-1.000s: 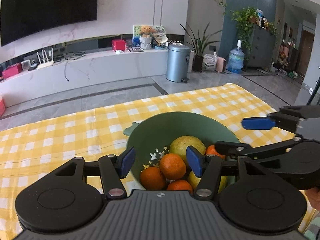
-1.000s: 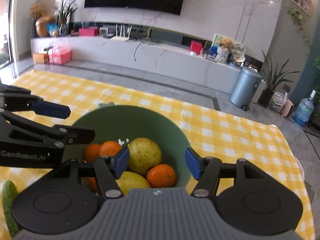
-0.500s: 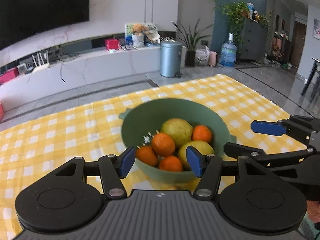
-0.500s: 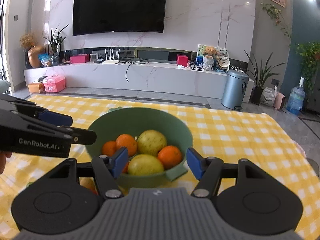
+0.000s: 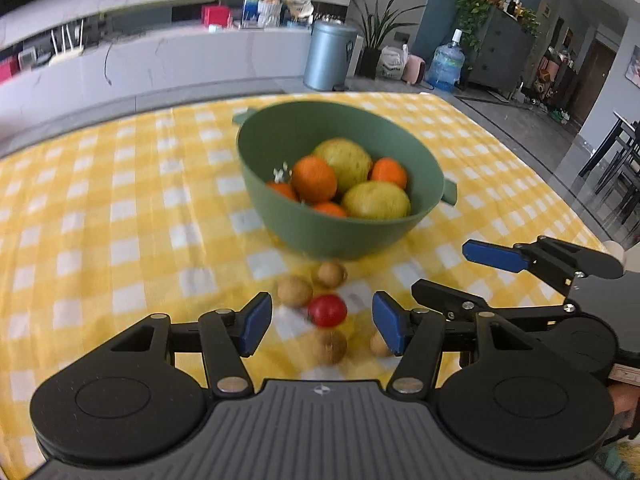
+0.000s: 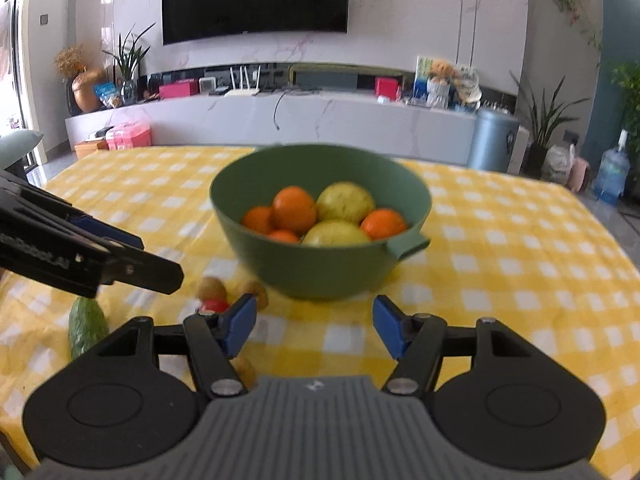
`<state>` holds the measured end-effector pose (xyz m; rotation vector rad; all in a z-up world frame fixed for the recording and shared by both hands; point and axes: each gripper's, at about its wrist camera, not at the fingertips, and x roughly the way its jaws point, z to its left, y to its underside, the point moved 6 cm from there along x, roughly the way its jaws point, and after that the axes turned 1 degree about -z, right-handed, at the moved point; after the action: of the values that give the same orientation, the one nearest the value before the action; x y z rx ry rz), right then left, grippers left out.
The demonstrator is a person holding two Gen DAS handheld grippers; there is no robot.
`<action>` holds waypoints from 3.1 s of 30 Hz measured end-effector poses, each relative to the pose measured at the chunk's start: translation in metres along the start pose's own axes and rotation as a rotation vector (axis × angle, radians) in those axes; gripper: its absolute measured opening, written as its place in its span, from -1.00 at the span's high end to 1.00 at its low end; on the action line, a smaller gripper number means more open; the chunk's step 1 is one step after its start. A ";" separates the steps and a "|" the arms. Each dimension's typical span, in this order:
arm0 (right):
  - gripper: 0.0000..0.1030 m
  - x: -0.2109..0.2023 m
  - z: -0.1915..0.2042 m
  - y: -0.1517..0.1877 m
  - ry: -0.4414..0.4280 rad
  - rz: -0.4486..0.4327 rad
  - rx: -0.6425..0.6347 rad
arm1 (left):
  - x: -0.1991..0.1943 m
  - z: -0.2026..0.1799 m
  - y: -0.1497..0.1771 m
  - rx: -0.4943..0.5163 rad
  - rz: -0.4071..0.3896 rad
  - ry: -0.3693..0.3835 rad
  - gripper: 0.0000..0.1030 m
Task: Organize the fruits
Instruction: 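Grasp a brown kiwi with left tool while right tool grasps another kiwi, then carry both held kiwis over the green colander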
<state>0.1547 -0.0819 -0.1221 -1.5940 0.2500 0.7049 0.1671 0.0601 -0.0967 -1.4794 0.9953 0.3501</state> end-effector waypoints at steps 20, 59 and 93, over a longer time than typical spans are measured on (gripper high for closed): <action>0.40 0.012 0.011 0.024 -0.143 0.109 0.075 | 0.017 0.000 0.025 -0.014 0.083 0.066 0.13; 0.58 0.018 0.014 0.030 -0.126 0.161 0.069 | 0.039 -0.015 0.030 0.050 0.113 0.040 0.46; 0.59 -0.014 -0.005 -0.027 -0.065 -0.058 0.017 | -0.005 -0.030 -0.035 0.046 -0.130 0.064 0.46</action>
<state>0.1597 -0.0852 -0.0914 -1.5533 0.1605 0.7066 0.1801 0.0296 -0.0645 -1.5132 0.9458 0.1865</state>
